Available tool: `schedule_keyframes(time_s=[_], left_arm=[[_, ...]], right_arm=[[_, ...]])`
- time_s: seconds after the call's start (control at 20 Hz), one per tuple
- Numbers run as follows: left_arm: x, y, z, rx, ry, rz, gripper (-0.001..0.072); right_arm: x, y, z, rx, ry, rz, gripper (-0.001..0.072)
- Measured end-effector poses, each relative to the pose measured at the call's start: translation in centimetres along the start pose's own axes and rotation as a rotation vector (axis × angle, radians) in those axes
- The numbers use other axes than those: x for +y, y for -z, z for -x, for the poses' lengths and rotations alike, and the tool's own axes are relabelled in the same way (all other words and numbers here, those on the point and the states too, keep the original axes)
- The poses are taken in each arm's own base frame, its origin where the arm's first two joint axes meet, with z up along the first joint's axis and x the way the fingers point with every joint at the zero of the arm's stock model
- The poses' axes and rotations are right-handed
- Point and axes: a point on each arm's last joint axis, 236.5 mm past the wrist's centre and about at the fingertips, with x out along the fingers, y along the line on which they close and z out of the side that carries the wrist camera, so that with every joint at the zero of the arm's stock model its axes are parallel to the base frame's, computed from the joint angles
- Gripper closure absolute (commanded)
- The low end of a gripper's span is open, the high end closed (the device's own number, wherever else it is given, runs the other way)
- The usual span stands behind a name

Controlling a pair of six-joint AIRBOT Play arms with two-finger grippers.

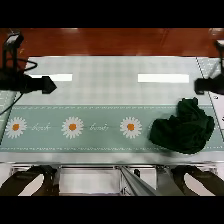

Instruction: Fold the shirts.

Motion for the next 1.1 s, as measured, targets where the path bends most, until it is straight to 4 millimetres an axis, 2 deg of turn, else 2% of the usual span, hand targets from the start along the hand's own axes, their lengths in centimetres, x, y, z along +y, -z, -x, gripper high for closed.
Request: schedule_keyframes(time_s=[0.1, 0.15, 0.3, 0.4, 0.5, 0.55, 0.6, 0.65, 0.7, 0.8, 0.9, 1.0, 1.1], left_arm=[[-0.5, 3.5, -0.1, 0.004, 0.025, 0.014, 0.0004], [-0.8, 5.1, -0.5, 0.007, 0.042, 0.026, 0.0004], [-1.5, 8.7, -2.5, 0.031, 0.093, 0.079, 0.0004], [-1.7, 9.8, -3.6, 0.043, 0.111, 0.108, 0.0005], [-1.8, 10.1, -4.6, 0.045, 0.12, 0.13, 0.0005], [-1.7, 10.2, -5.1, 0.05, 0.122, 0.138, 0.0004], [-1.7, 10.2, -5.5, 0.056, 0.123, 0.146, 0.0005], [-1.7, 10.4, -6.0, 0.066, 0.124, 0.154, 0.0004], [-1.6, 10.5, -6.4, 0.077, 0.123, 0.156, 0.0005], [-1.5, 10.5, -6.9, 0.088, 0.123, 0.145, 0.0005], [-1.2, 9.5, -6.5, 0.077, 0.117, 0.117, 0.0005], [-0.8, 8.3, -5.3, 0.062, 0.109, 0.084, 0.0005], [-0.9, 8.0, -3.8, 0.057, 0.113, 0.052, 0.0005]], right_arm=[[-1.9, 4.2, -1.1, 0.033, 0.001, -0.087, 0.0077], [-2.2, 6.1, -2.0, 0.056, -0.01, -0.129, 0.0077], [-1.2, 11.1, -5.7, 0.139, -0.071, -0.232, 0.0078], [-0.5, 12.7, -7.8, 0.175, -0.101, -0.271, 0.0078], [0.5, 13.3, -9.8, 0.205, -0.132, -0.301, 0.0083], [1.0, 13.5, -10.7, 0.222, -0.149, -0.314, 0.0111], [1.4, 13.5, -11.5, 0.233, -0.163, -0.326, 0.0221], [1.9, 13.6, -12.2, 0.248, -0.18, -0.337, 0.0534], [2.4, 13.5, -12.7, 0.256, -0.196, -0.342, 0.0676], [3.0, 12.6, -12.9, 0.247, -0.228, -0.338, 0.0677], [2.9, 9.2, -11.4, 0.164, -0.258, -0.321, 0.0677], [2.2, 4.5, -8.0, 0.033, -0.285, -0.296, 0.0677], [1.8, -0.5, -2.7, -0.135, -0.332, -0.271, 0.0677]])
